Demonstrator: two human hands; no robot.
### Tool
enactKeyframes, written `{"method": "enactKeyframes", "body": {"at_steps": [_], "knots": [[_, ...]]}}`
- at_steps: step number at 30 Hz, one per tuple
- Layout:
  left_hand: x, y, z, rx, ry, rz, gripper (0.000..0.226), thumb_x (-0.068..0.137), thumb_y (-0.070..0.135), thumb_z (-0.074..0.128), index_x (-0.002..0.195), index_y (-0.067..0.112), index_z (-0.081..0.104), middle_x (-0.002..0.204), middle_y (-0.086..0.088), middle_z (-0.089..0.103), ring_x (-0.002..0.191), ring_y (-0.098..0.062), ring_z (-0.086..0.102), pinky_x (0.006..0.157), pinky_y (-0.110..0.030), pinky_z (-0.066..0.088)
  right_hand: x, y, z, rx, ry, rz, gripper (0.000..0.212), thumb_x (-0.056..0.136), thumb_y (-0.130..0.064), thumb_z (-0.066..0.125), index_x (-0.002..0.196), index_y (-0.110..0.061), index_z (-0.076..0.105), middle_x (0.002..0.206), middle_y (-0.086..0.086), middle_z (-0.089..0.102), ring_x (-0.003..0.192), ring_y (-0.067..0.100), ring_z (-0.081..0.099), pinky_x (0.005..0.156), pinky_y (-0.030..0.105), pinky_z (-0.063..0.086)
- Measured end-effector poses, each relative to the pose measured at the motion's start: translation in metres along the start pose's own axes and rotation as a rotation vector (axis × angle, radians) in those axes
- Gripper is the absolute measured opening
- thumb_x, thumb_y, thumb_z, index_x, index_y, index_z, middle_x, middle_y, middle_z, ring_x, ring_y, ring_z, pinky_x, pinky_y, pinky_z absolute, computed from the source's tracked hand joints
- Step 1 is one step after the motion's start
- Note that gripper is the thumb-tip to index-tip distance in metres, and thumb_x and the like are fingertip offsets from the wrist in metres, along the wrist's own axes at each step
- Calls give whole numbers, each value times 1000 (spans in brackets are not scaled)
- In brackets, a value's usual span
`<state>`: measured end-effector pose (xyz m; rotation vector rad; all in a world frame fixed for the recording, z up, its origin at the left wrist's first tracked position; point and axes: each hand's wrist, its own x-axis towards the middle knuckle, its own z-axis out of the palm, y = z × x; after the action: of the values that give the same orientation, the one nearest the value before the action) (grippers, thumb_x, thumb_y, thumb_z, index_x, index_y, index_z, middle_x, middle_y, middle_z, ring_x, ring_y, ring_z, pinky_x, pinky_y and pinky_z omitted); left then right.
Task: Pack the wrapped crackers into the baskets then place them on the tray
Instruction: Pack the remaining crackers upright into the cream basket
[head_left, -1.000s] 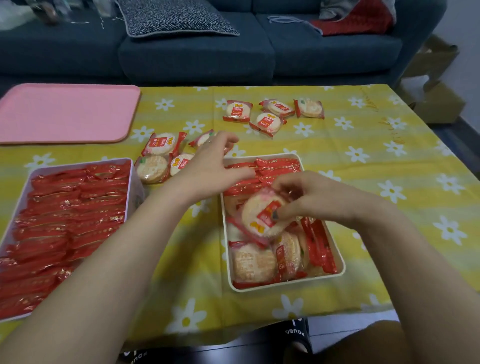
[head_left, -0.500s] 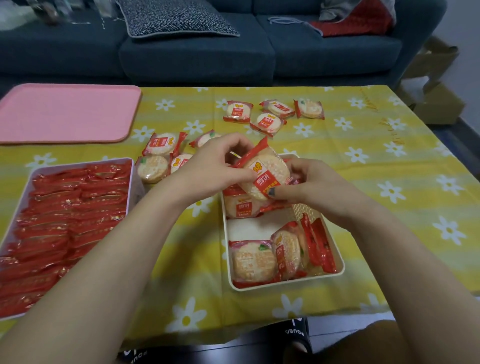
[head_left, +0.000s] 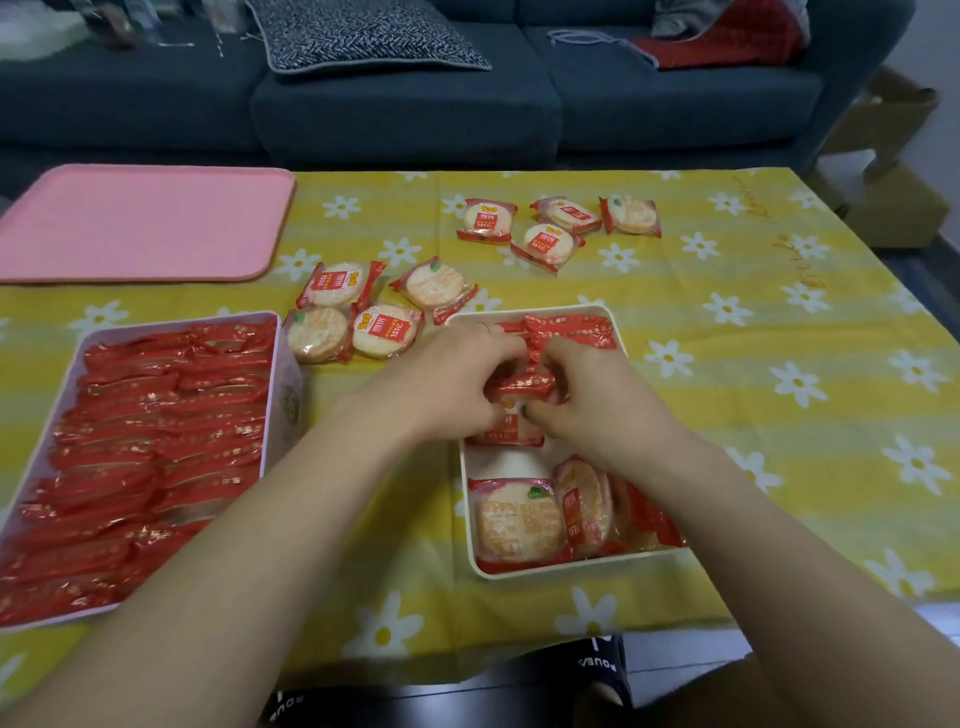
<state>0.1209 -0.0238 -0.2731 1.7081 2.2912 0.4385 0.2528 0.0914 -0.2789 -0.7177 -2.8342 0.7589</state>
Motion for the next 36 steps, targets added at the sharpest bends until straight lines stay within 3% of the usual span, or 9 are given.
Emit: {"method": "enactKeyframes", "body": {"at_steps": [2,5,9,12,17,23,29,33,36], "knots": [[-1,-1,4,54,20,-28,29,68,26,71,90,27,51,95,5,49,97,-24,51,80,-40,46,0,0,7,-111,13,-20,20,77,-28,66,94,-21,58,86,5,69,85,32,65,71,43,53],[-4,1,5,121,29,-119,61,67,38,77,120,28,50,120,0,42,116,-25,38,102,-43,35,1,-2,12,-187,32,-9,17,78,-27,65,88,-23,51,88,8,69,86,34,66,70,42,53],[-7,3,11,221,18,-244,112,65,46,81,154,29,16,159,-9,13,148,-33,12,123,-48,12,-1,-4,17,-215,52,19,19,82,-22,65,88,-21,47,91,10,69,87,35,66,64,35,46],[-3,6,15,256,-36,-319,127,69,42,82,159,29,-6,168,-10,-10,155,-32,-8,125,-50,-2,-2,-6,18,-186,50,29,19,83,-18,66,93,-17,50,93,12,69,88,35,66,63,33,40],[6,15,24,295,-56,-395,131,72,47,81,159,27,-14,168,-13,-11,156,-33,-8,125,-54,0,-2,-5,18,-118,44,47,25,82,-12,68,101,-10,51,95,14,68,90,36,65,66,33,41],[9,24,32,462,-18,-419,116,80,31,75,159,20,-8,165,-22,2,153,-43,3,123,-59,11,-4,-2,1,-98,-53,117,32,80,-18,72,99,-12,47,95,12,68,91,33,64,66,31,39],[10,22,36,499,31,-395,114,77,33,76,159,17,-2,162,-24,13,150,-46,14,122,-56,16,-25,-10,-25,-403,-430,86,27,80,-38,70,82,-27,46,87,-7,56,85,18,54,69,30,43],[11,20,37,500,46,-385,115,76,35,77,159,18,-2,162,-24,15,150,-45,15,122,-55,16,-26,-13,-21,-535,-520,51,36,84,-31,65,117,-25,53,112,0,64,104,25,59,80,31,48],[11,19,38,492,52,-379,116,75,35,77,159,18,0,162,-24,15,150,-45,16,122,-56,17,-23,-15,-24,-475,-550,74,38,82,-22,66,119,-23,56,113,0,64,102,24,60,76,29,44]]}}
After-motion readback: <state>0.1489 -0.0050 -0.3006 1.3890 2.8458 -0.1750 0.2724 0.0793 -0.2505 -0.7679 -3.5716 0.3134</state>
